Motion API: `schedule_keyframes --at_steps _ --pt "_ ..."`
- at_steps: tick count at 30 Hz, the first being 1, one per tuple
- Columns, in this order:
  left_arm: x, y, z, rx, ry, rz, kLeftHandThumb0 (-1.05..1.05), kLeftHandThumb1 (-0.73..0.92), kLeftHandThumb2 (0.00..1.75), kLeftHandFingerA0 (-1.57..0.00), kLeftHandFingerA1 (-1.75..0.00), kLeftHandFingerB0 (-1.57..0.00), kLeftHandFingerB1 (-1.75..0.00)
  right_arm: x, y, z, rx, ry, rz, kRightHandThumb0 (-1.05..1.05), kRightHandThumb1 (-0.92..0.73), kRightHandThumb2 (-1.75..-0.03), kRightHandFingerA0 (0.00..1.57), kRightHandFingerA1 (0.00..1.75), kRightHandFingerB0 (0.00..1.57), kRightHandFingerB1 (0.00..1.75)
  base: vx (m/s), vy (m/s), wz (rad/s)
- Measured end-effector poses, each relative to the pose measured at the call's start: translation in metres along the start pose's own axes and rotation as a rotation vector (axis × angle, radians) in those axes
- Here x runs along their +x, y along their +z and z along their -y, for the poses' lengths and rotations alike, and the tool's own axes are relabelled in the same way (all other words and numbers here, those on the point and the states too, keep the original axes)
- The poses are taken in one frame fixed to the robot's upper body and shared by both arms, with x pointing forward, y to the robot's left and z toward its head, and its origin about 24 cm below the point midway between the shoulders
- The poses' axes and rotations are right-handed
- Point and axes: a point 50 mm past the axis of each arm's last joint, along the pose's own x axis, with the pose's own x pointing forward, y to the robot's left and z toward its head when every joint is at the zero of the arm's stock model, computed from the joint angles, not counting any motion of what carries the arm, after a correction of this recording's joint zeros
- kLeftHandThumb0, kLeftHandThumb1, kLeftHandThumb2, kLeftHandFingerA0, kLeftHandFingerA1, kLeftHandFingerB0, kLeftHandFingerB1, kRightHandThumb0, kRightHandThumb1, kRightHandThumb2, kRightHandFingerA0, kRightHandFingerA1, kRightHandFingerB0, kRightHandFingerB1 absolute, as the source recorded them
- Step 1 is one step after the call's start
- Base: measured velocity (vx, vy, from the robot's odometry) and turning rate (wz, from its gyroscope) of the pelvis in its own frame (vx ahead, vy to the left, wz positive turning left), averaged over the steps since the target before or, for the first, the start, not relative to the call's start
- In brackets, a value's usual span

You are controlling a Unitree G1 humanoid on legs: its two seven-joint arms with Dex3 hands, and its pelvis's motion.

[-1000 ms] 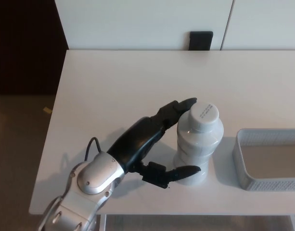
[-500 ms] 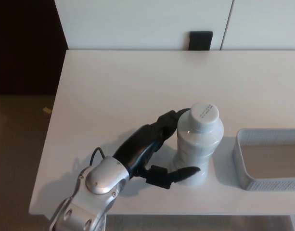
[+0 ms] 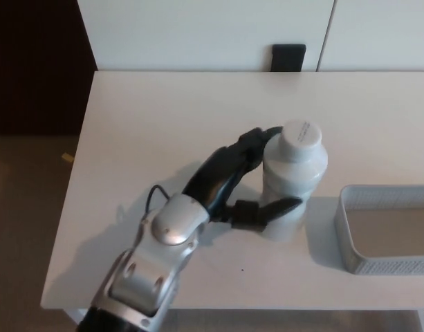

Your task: The robot walk up to a desk on which a bottle is kept on the left hand side and a container is kept on the right hand side. The robot uses its left hand to pick up the bottle and places it in the container.

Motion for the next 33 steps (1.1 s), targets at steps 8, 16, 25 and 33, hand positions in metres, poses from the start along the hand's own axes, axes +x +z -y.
schedule_keyframes --at_steps 8,16,25,33 --pt "0.005 0.007 0.008 0.020 0.065 0.022 -0.06 0.76 0.72 -0.99 -1.25 -0.88 -0.97 0.002 0.006 -0.001 0.040 0.026 0.018 -0.53 -0.31 -0.51 0.91 0.51 0.82 0.48 0.00 0.000 0.00" --pt "0.002 0.004 -0.007 0.055 0.157 0.031 -0.07 0.81 0.69 -0.94 -1.34 -0.82 -0.91 0.004 0.011 -0.004 0.061 0.052 0.025 -0.55 -0.32 -0.51 0.90 0.50 0.79 0.47 0.00 0.000 0.00" --pt "0.001 0.019 -0.014 0.010 0.195 0.088 -0.22 0.68 0.77 -1.07 -1.22 -0.93 -0.91 0.005 0.013 -0.006 0.061 0.067 0.029 -0.55 -0.33 -0.51 0.88 0.49 0.79 0.47 0.00 0.000 0.00" --pt "0.010 0.076 0.019 -0.046 0.117 0.249 -0.17 0.71 0.71 -1.15 -1.18 -0.95 -0.82 0.008 0.018 -0.008 0.063 0.074 0.037 -0.54 -0.31 -0.51 0.95 0.51 0.81 0.48 -0.01 -0.005 0.01"
